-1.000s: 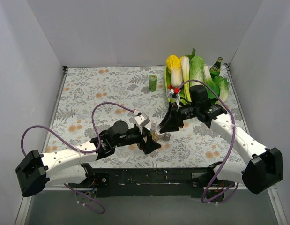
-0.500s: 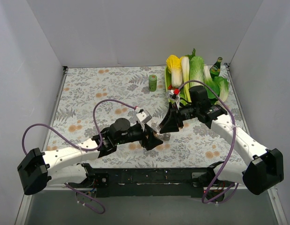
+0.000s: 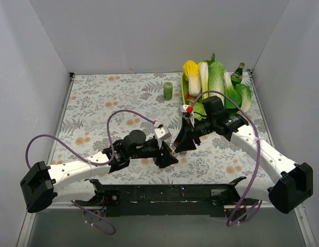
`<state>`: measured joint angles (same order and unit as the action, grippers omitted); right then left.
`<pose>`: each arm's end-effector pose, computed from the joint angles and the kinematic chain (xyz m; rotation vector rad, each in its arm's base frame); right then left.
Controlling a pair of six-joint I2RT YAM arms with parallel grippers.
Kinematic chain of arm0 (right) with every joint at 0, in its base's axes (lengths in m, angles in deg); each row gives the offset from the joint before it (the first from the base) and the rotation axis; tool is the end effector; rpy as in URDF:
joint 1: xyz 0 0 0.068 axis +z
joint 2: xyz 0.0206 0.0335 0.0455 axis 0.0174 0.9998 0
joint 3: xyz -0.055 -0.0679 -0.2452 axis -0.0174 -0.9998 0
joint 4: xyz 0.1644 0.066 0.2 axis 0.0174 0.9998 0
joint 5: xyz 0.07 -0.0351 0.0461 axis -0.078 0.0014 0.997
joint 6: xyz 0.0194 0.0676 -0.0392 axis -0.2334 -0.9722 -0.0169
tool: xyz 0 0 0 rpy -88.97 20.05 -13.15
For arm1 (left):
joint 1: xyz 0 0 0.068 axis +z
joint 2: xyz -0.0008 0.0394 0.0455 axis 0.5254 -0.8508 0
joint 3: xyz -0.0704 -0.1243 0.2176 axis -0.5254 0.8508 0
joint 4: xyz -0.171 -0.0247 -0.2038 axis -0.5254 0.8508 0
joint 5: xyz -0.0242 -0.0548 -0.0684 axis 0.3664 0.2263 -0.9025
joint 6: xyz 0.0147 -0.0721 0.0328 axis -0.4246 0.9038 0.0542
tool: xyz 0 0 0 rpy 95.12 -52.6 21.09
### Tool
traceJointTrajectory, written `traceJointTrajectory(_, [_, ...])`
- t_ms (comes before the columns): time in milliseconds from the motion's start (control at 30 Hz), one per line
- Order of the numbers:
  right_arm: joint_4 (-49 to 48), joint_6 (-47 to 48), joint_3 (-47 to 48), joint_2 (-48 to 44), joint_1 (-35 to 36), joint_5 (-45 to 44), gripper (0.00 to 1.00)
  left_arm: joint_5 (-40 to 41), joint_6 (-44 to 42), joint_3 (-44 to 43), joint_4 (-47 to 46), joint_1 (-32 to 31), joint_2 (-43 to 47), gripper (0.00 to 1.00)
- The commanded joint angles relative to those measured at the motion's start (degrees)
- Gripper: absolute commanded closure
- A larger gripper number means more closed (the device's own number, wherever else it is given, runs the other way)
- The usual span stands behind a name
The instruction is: Sort the pills into containers
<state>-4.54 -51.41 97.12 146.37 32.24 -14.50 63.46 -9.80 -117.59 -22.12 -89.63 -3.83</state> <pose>0.1967 0.1918 0.2861 -1.3412 1.6824 1.3957 0.1358 -0.2600 0.2314 0.3701 2.2063 -1.5274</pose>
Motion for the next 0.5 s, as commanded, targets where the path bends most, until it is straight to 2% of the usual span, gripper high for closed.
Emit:
traceJointTrajectory(0, [15.40, 29.45, 7.82, -0.02, 5.13, 0.76, 0.99, -3.54, -5.70, -0.18, 2.24, 0.01, 4.85, 1.00])
traceJointTrajectory(33, [23.35, 35.34, 9.22, 0.41, 5.75, 0.85, 0.99, -4.24, -6.84, 0.08, 3.38, 0.01, 5.47, 1.00])
traceJointTrajectory(67, [27.26, 49.40, 12.02, 1.03, 6.37, 0.85, 0.99, -5.38, -8.59, -0.09, 4.17, 0.10, 6.43, 1.00])
traceJointTrajectory(200, [36.96, 64.98, 16.79, 3.58, 10.58, -2.91, 0.99, -7.41, -10.89, -0.88, 7.87, 0.10, 8.89, 1.00])
traceJointTrajectory(300, [35.74, 65.72, 16.97, 3.67, 12.17, -6.26, 0.99, -6.36, -10.81, -0.71, 10.06, 0.19, 11.09, 1.00])
traceJointTrajectory(467, [32.49, 62.47, 14.16, 1.74, 12.17, -6.53, 0.99, -5.21, -9.84, 1.31, 10.07, 0.19, 13.65, 1.00])
